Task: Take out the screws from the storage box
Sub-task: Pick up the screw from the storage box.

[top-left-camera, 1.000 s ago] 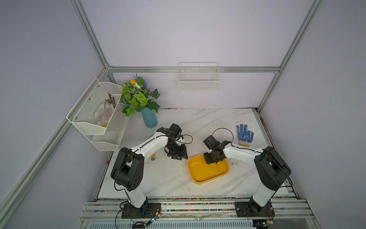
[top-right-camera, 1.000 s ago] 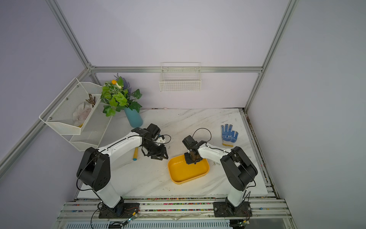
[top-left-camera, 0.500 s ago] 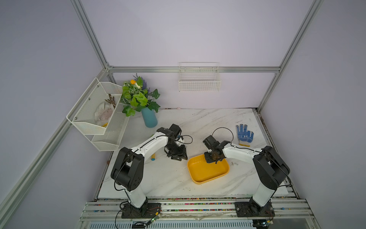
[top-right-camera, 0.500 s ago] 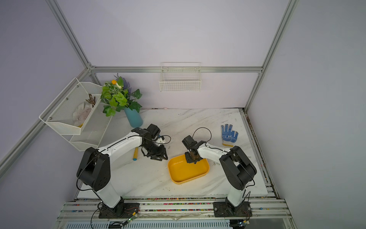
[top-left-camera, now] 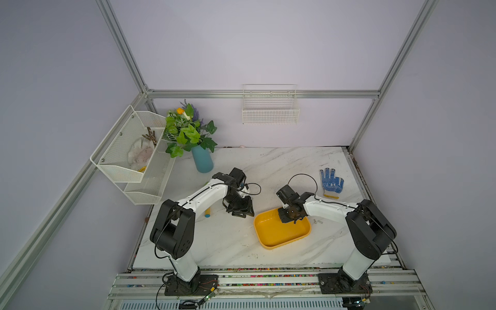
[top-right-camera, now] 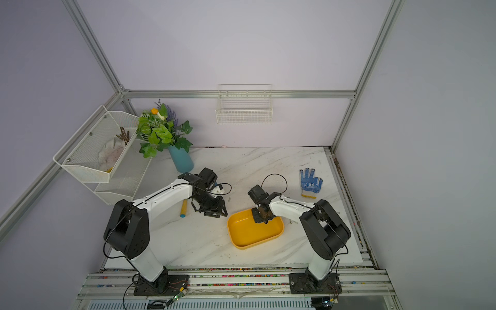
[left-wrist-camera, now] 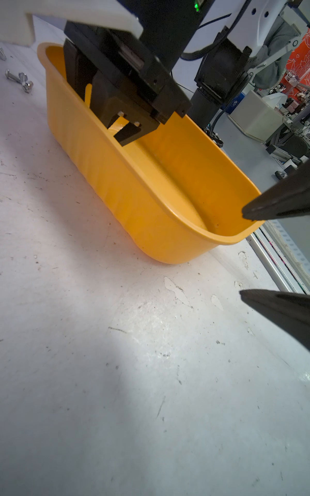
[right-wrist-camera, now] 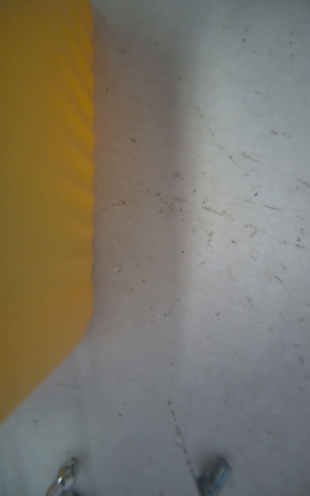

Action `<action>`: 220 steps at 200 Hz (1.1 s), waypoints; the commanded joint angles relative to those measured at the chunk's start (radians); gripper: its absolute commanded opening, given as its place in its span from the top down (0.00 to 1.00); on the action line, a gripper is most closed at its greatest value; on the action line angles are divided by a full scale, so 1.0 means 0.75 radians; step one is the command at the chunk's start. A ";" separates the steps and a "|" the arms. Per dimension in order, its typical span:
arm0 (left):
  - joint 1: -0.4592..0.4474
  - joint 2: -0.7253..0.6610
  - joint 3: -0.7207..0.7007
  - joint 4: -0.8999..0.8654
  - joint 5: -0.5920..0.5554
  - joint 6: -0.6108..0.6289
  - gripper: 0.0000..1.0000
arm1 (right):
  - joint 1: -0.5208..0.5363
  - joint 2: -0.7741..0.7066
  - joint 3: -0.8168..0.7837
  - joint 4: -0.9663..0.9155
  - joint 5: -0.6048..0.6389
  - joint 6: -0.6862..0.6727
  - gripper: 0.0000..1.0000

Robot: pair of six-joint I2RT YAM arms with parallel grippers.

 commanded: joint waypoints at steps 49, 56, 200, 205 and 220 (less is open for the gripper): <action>-0.004 -0.062 -0.069 -0.036 -0.010 -0.003 0.53 | 0.006 0.036 -0.040 -0.083 -0.004 -0.041 0.94; -0.004 -0.063 -0.066 -0.032 -0.012 -0.009 0.53 | 0.006 0.028 -0.046 -0.082 0.002 -0.038 0.96; -0.006 -0.047 0.020 -0.027 -0.022 -0.039 0.53 | -0.103 -0.409 0.103 -0.209 -0.038 -0.008 1.00; -0.006 -0.047 0.024 -0.028 -0.022 -0.037 0.53 | -0.129 -0.431 0.099 -0.209 -0.051 -0.007 1.00; -0.006 -0.041 0.031 -0.027 -0.022 -0.033 0.53 | -0.213 -0.482 0.071 -0.205 -0.089 -0.012 1.00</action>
